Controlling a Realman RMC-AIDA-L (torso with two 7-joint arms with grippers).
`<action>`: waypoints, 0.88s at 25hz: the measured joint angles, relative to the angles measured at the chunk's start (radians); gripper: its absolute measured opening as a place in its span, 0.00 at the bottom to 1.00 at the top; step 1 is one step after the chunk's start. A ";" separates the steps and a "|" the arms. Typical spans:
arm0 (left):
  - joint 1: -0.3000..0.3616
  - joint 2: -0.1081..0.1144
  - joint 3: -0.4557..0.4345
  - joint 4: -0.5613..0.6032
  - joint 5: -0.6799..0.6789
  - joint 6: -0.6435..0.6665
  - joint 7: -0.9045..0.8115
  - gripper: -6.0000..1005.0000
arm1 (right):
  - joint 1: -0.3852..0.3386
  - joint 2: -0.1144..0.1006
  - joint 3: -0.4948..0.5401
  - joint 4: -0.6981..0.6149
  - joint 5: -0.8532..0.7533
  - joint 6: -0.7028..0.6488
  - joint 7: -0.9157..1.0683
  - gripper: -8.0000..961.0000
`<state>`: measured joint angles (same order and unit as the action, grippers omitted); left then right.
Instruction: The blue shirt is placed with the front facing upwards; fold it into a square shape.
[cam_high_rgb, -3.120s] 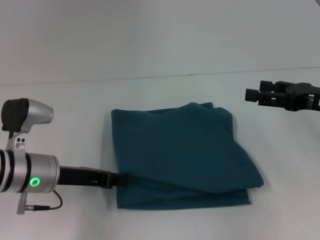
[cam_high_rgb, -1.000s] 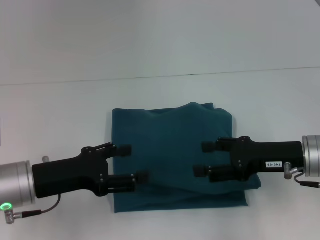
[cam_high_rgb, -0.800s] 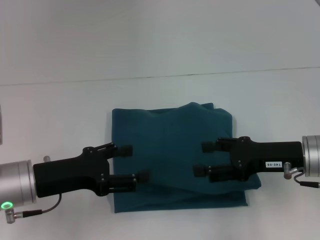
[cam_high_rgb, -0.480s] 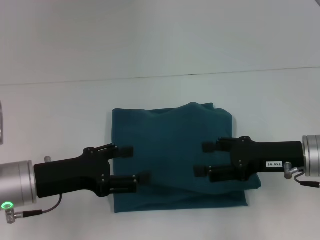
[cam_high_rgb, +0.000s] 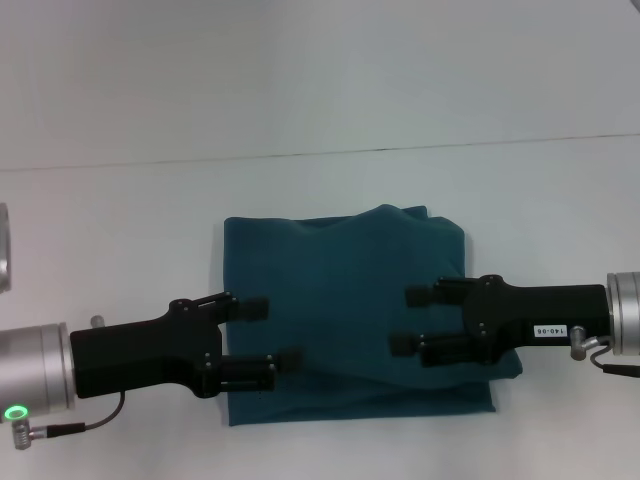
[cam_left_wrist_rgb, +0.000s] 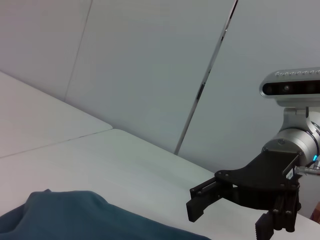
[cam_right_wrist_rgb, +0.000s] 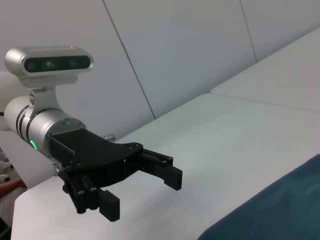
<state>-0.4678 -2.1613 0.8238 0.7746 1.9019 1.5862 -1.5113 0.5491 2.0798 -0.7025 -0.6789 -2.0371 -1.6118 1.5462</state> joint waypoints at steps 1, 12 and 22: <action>0.000 0.000 0.000 0.000 0.000 0.000 0.000 0.91 | 0.000 0.000 0.000 0.000 0.000 0.000 0.000 0.96; 0.000 0.000 0.000 0.000 0.000 -0.002 -0.001 0.91 | 0.001 0.000 0.000 0.001 0.000 -0.002 0.000 0.96; 0.000 0.000 0.000 0.000 0.000 -0.003 -0.001 0.91 | 0.002 0.000 0.000 0.001 0.000 -0.002 0.000 0.96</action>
